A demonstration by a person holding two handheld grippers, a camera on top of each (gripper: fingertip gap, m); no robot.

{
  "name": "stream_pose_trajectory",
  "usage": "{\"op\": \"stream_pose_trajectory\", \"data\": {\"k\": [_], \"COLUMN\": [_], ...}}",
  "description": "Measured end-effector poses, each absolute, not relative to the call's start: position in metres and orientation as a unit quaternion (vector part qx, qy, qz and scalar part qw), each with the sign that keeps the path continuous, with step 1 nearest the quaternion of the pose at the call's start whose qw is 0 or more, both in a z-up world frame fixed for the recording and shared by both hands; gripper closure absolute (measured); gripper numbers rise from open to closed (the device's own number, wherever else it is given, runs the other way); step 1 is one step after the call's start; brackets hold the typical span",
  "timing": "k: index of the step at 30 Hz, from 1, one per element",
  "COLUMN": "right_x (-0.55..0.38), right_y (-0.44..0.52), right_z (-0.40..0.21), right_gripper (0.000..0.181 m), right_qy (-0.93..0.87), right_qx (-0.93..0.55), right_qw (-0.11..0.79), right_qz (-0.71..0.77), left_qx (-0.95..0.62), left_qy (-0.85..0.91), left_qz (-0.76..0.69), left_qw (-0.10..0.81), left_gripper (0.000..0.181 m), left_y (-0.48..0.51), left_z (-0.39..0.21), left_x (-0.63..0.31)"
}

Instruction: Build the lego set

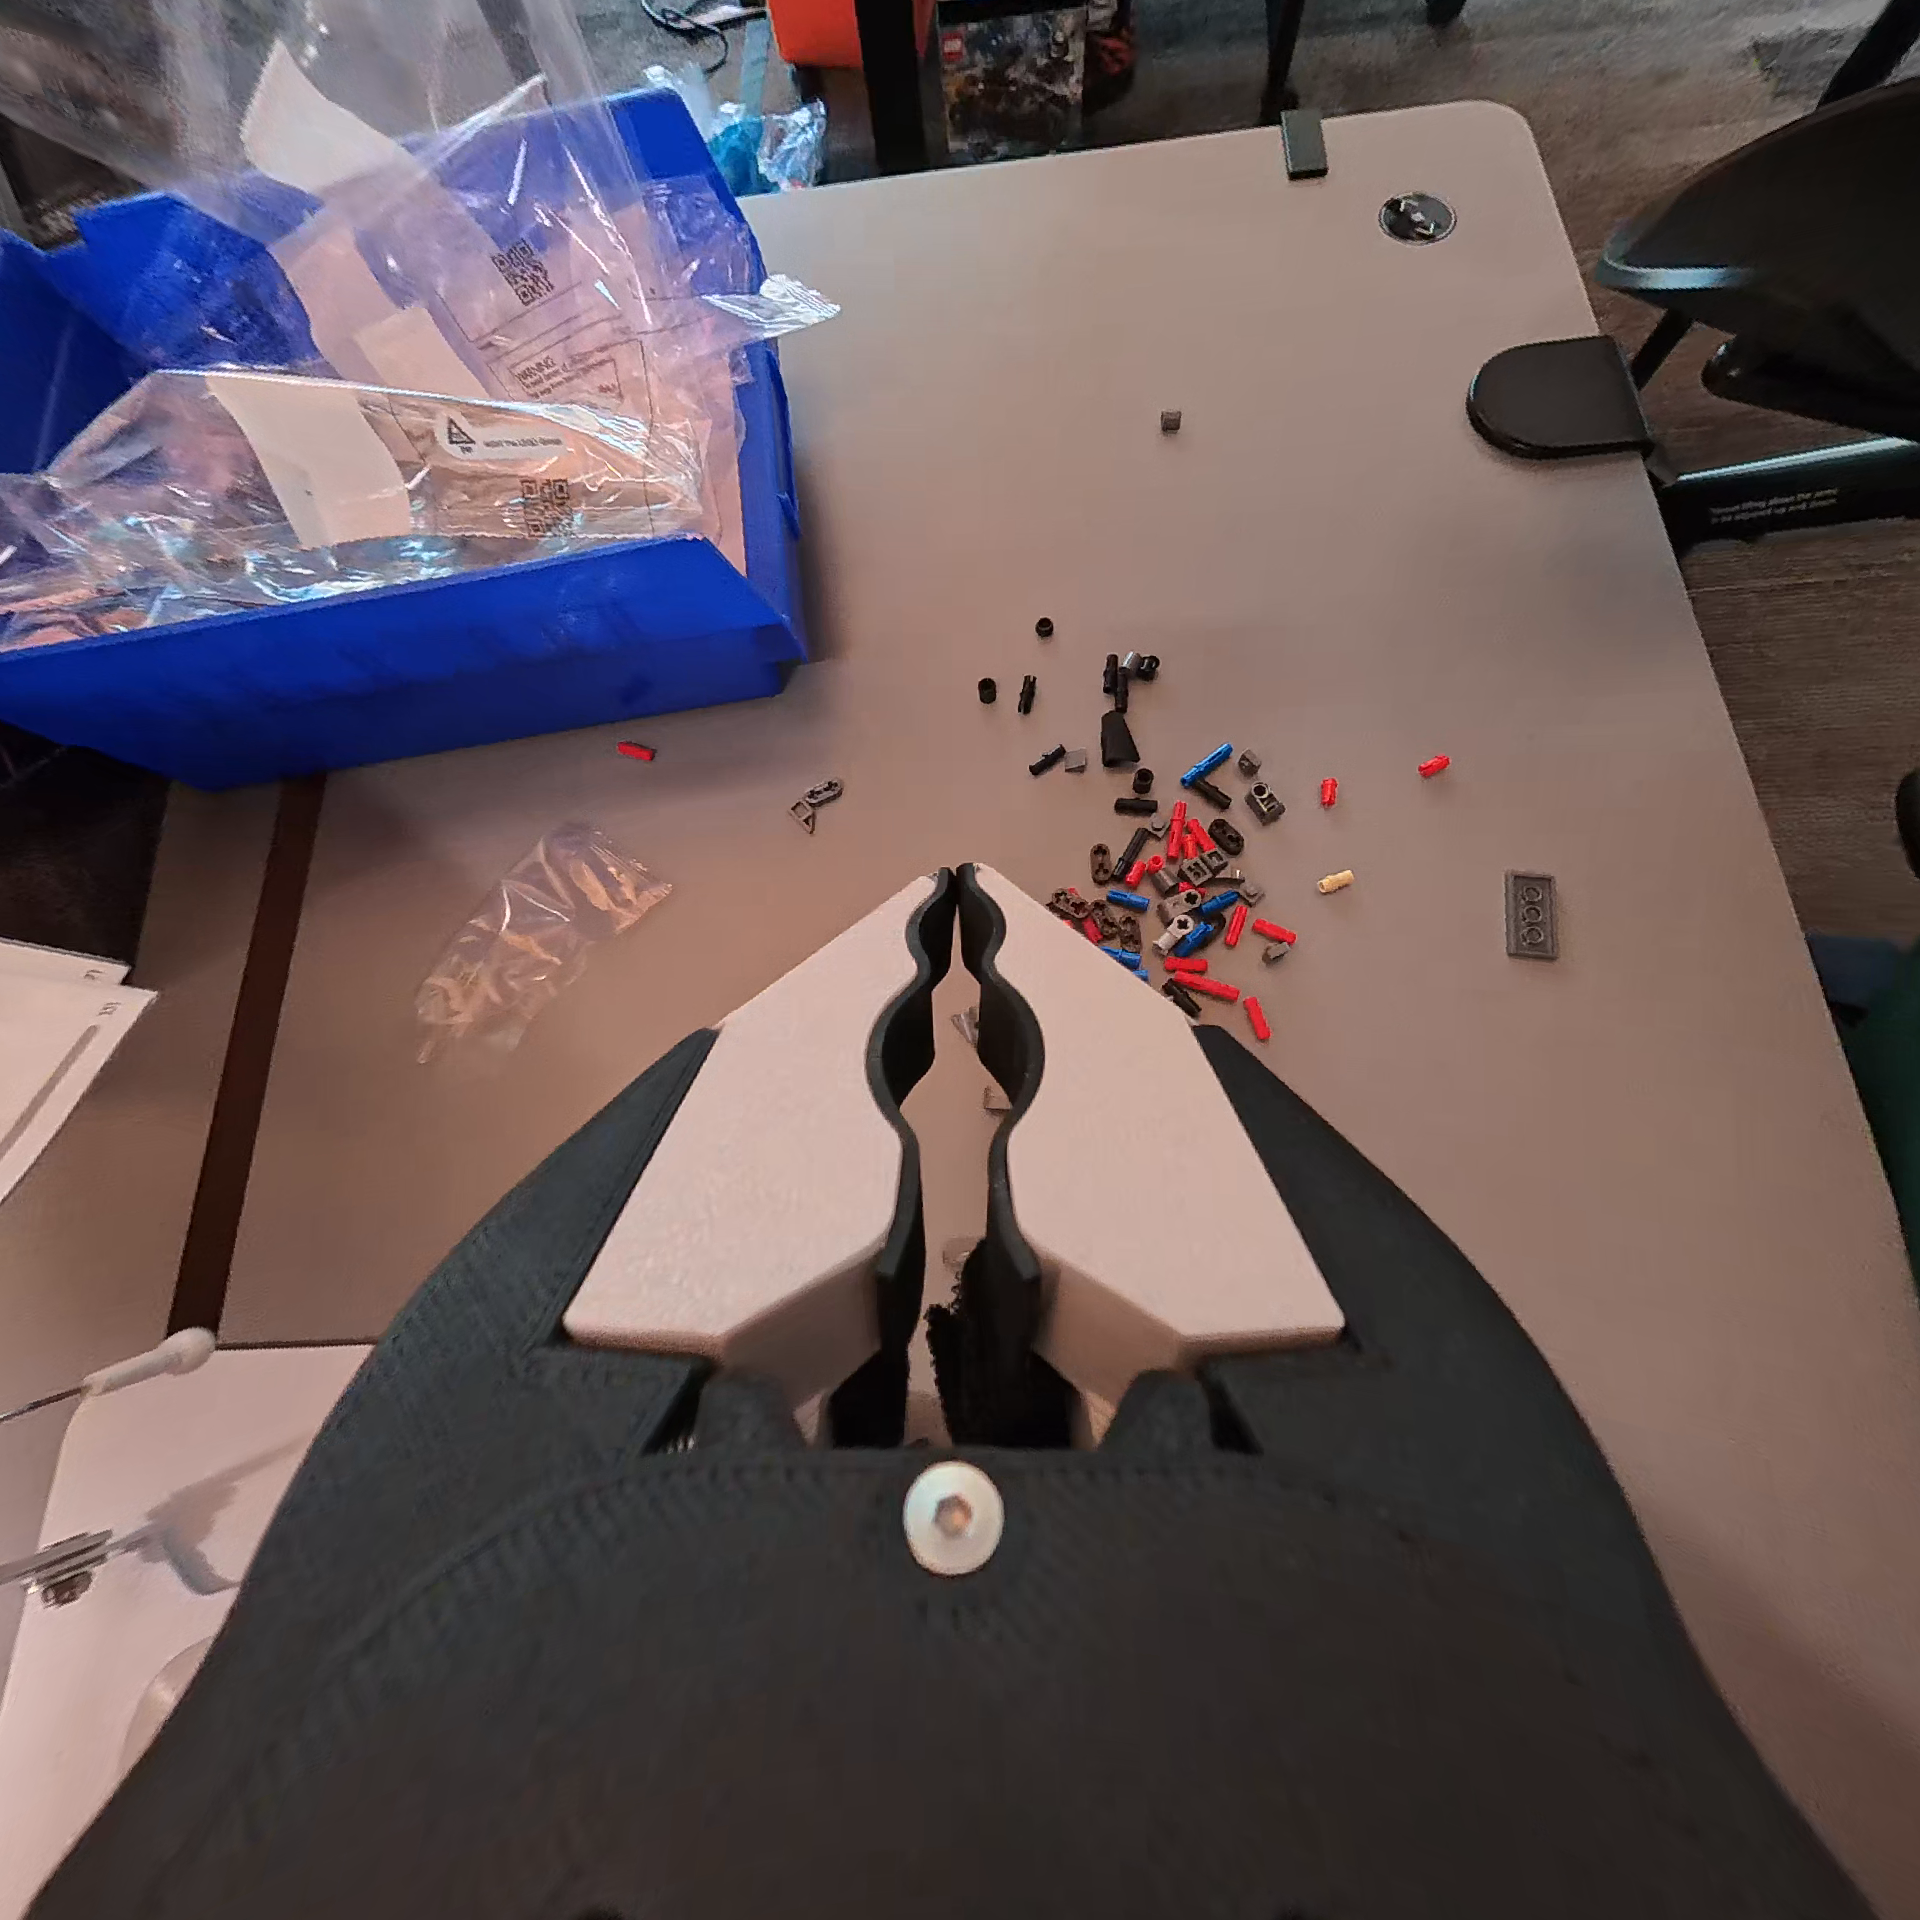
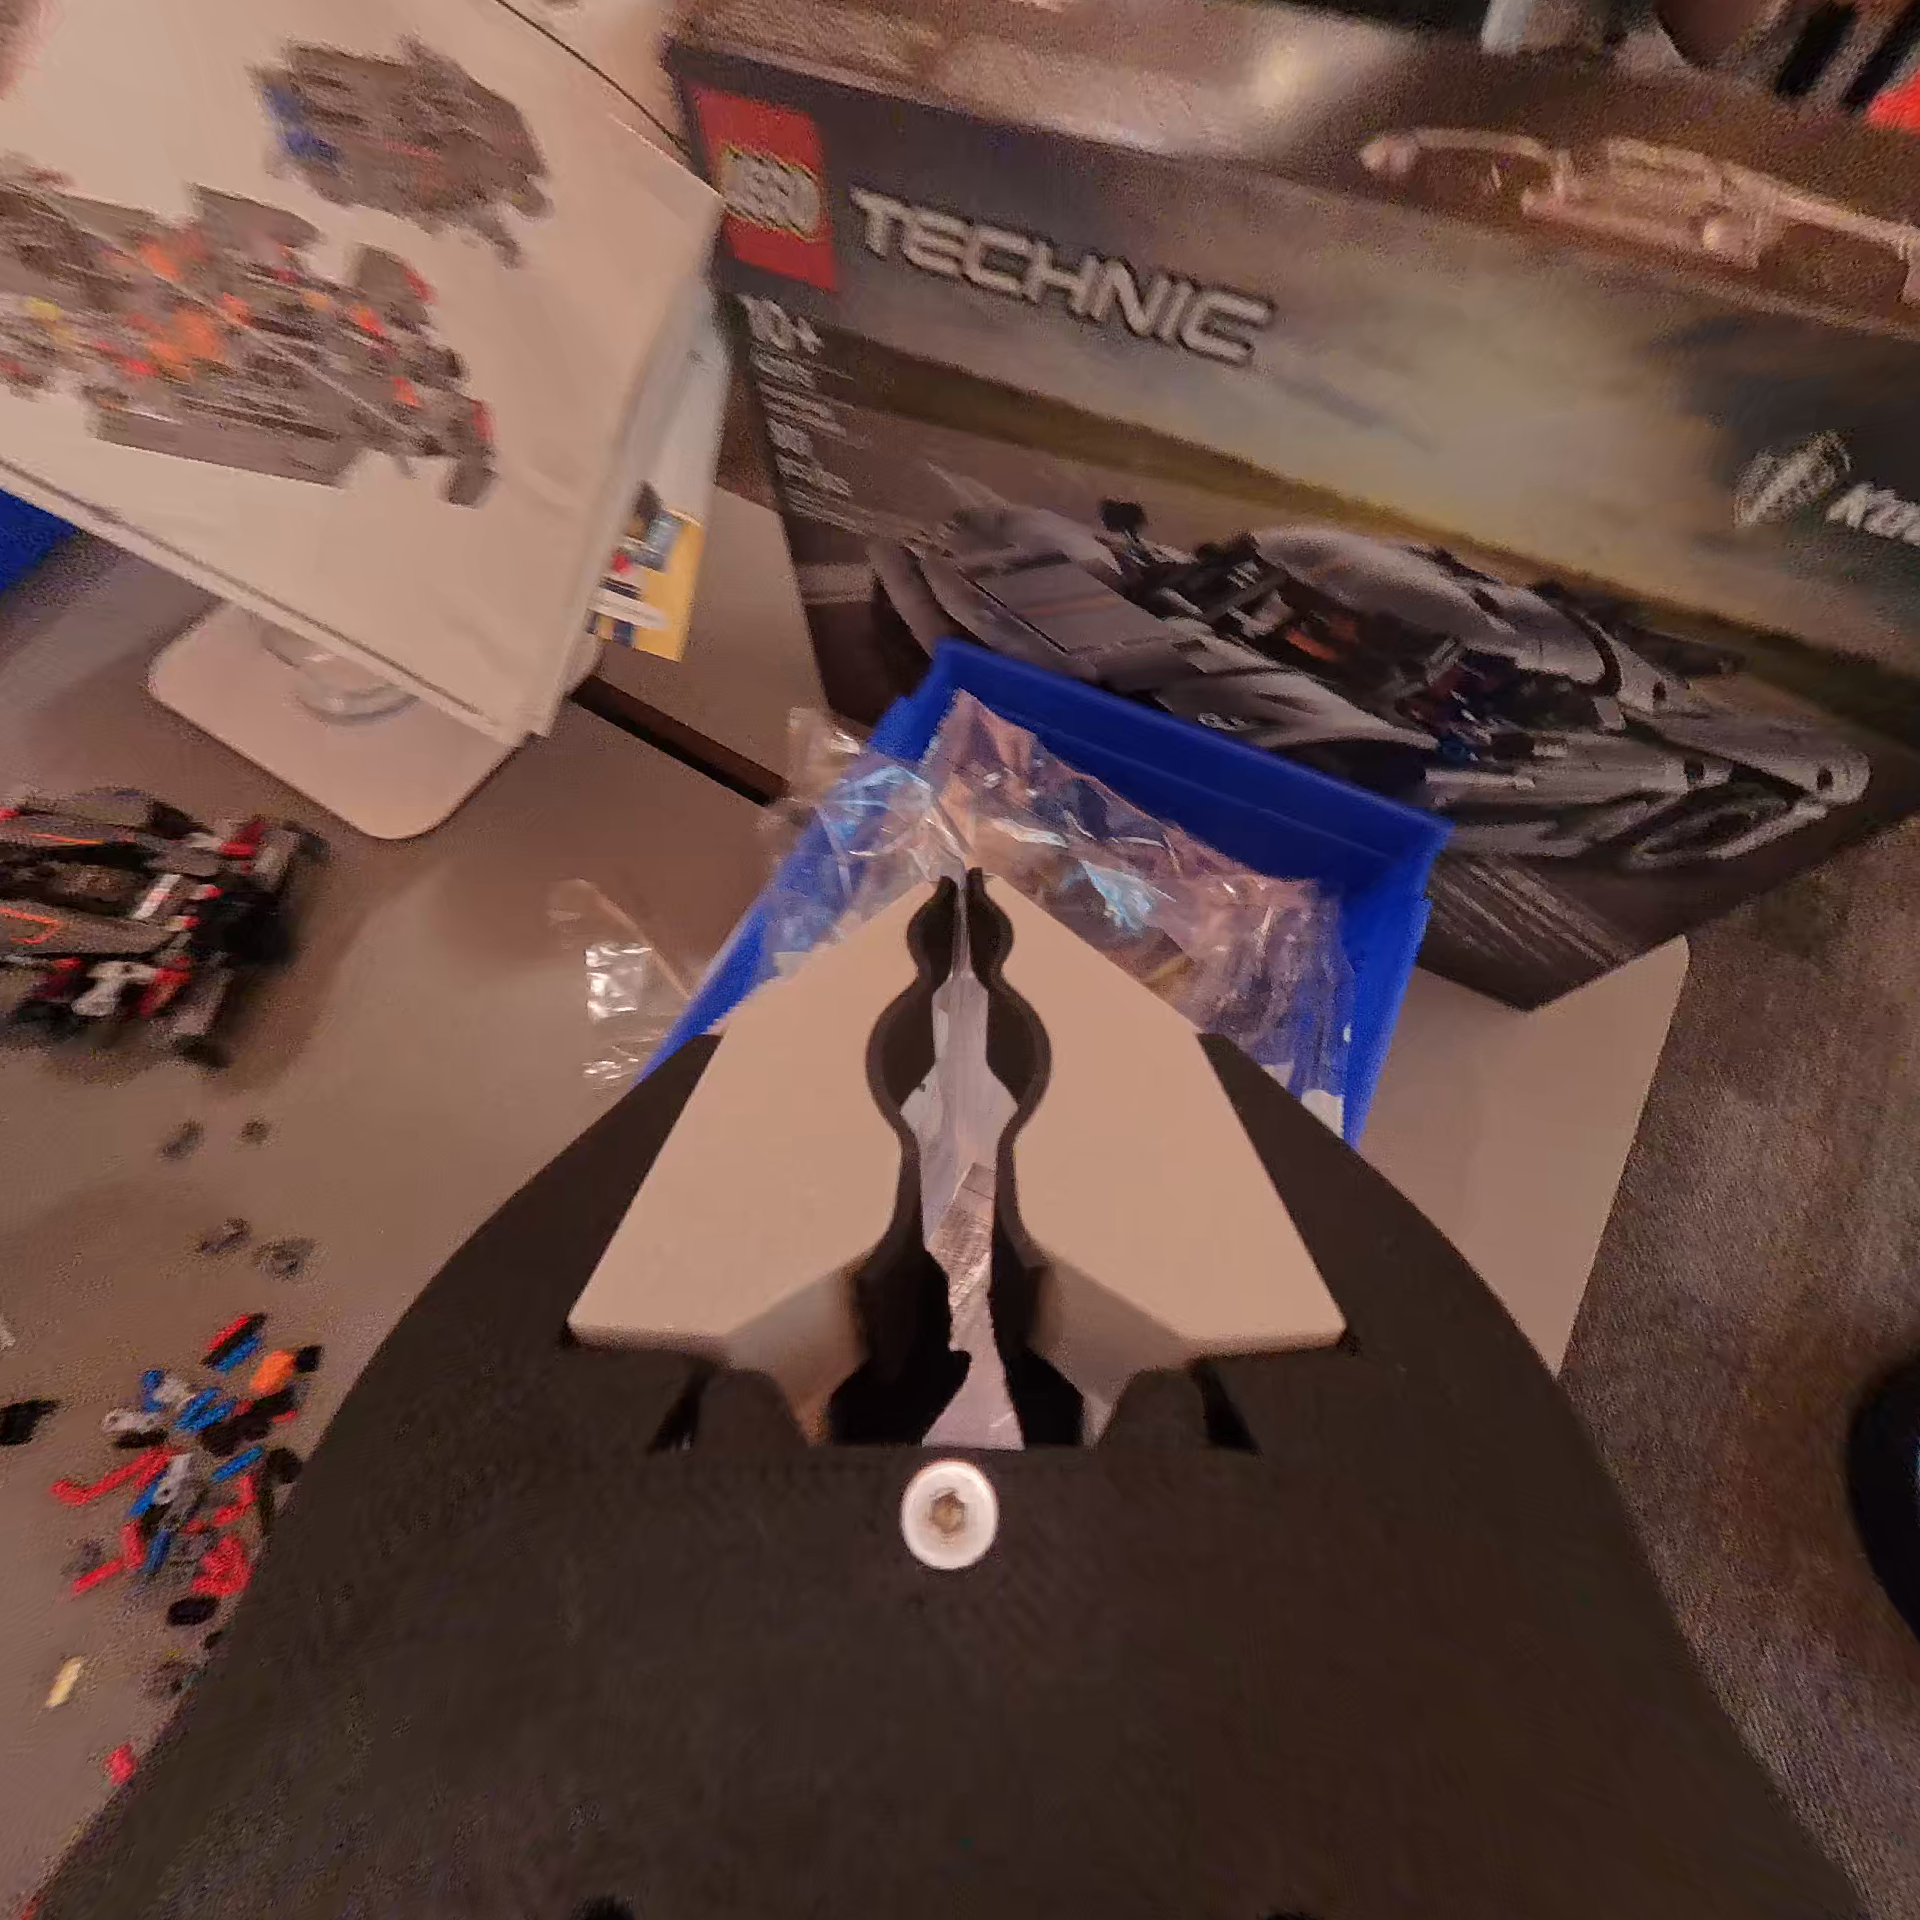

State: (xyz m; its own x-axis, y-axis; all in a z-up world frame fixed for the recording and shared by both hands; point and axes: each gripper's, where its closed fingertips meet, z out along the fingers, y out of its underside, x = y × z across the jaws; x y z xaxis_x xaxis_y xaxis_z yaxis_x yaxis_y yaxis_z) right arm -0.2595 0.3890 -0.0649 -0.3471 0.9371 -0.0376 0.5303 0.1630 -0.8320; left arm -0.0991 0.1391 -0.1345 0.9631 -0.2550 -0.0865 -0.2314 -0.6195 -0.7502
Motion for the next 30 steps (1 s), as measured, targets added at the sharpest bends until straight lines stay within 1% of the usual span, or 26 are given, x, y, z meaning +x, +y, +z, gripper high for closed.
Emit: {"op": "stream_pose_trajectory", "data": {"k": [2, 3, 7, 10, 13, 16, 18, 21, 24, 27, 30], "right_x": [-0.272, -0.276, -0.277, -0.268, -0.251, -0.222, -0.195, -0.146, -0.095, -0.054, -0.035], "right_y": [0.406, 0.411, 0.42, 0.421, 0.407, 0.375, 0.347, 0.296, 0.24, 0.187, 0.14], "right_z": [-0.092, -0.103, -0.104, -0.089, -0.061, -0.035, -0.02, -0.003, -0.006, -0.038, -0.091], "right_gripper": [0.149, 0.14, 0.125, 0.129, 0.143, 0.159, 0.179, 0.181, 0.181, 0.175, 0.173], "right_qy": [-0.717, -0.717, -0.721, -0.732, -0.745, -0.769, -0.789, -0.813, -0.832, -0.85, -0.861], "right_qx": [-0.543, -0.555, -0.548, -0.531, -0.501, -0.464, -0.439, -0.414, -0.4, -0.395, -0.385], "right_qw": [0.244, 0.239, 0.277, 0.308, 0.334, 0.336, 0.33, 0.308, 0.283, 0.258, 0.231], "right_qz": [0.362, 0.348, 0.32, 0.295, 0.288, 0.284, 0.275, 0.271, 0.26, 0.234, 0.238], "left_qx": [-0.898, -0.897, -0.891, -0.888, -0.883, -0.879, -0.876, -0.875, -0.869, -0.864, -0.857], "left_qy": [0.134, 0.133, 0.121, 0.118, 0.119, 0.123, 0.126, 0.128, 0.132, 0.136, 0.139], "left_qz": [-0.012, -0.012, -0.006, -0.001, 0.006, 0.015, 0.023, 0.035, 0.038, 0.046, 0.051], "left_qw": [0.419, 0.422, 0.438, 0.445, 0.454, 0.461, 0.464, 0.466, 0.475, 0.483, 0.493], "left_gripper": [0.181, 0.18, 0.173, 0.169, 0.167, 0.168, 0.168, 0.168, 0.169, 0.17, 0.17], "left_y": [0.138, 0.137, 0.136, 0.135, 0.132, 0.129, 0.127, 0.122, 0.118, 0.114, 0.108], "left_z": [-0.131, -0.129, -0.12, -0.114, -0.106, -0.097, -0.092, -0.085, -0.077, -0.068, -0.058], "left_x": [-0.101, -0.102, -0.108, -0.109, -0.108, -0.105, -0.104, -0.103, -0.099, -0.097, -0.094]}}
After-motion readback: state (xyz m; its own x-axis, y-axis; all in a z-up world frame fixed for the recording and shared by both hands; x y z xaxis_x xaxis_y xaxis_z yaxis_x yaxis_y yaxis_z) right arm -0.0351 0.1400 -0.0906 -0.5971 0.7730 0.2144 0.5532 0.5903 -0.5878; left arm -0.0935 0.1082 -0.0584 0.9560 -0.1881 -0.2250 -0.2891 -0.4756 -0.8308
